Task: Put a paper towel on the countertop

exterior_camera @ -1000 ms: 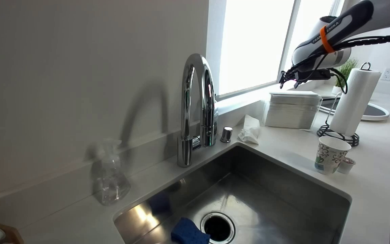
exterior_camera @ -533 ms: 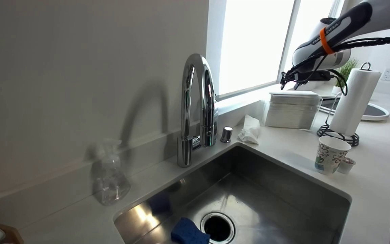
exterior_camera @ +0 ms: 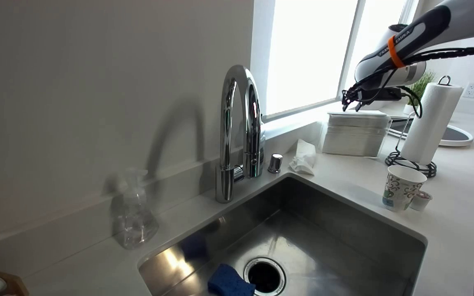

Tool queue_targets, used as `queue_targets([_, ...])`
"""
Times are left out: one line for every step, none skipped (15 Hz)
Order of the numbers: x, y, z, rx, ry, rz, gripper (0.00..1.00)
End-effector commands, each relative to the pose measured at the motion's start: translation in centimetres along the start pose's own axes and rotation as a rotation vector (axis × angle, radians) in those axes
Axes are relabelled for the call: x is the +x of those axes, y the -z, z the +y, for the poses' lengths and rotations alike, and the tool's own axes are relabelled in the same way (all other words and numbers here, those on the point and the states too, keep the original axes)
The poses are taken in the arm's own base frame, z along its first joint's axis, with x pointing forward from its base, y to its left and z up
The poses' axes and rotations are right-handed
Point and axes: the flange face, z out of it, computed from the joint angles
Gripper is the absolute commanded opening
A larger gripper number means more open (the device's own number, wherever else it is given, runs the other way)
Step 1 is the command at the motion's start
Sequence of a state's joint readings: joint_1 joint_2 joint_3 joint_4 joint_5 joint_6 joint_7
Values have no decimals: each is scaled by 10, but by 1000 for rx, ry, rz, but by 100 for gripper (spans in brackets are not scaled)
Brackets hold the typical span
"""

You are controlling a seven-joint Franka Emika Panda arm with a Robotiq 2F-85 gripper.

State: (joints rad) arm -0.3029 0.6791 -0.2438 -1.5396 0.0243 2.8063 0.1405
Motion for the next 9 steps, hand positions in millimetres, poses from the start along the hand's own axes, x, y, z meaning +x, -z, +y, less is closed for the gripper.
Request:
queue_targets([1,-7,0,9,-28,2,48])
queue_targets([1,-7,0,9,-27,1,42])
queue_targets([1,-7,0,9,-27,0,41])
queue_targets([1,-7,0,9,-26,0,37])
queue_targets([1,-7,0,10,-26,-1,30])
queue_targets([0,-7,0,10,-25,-2,31])
queue_targets([0,-7,0,10,-25,-2,29])
queue_targets([0,-8,-1,11,-23,-3,23])
queue_targets([0,-8,-1,11,-21,-4,25])
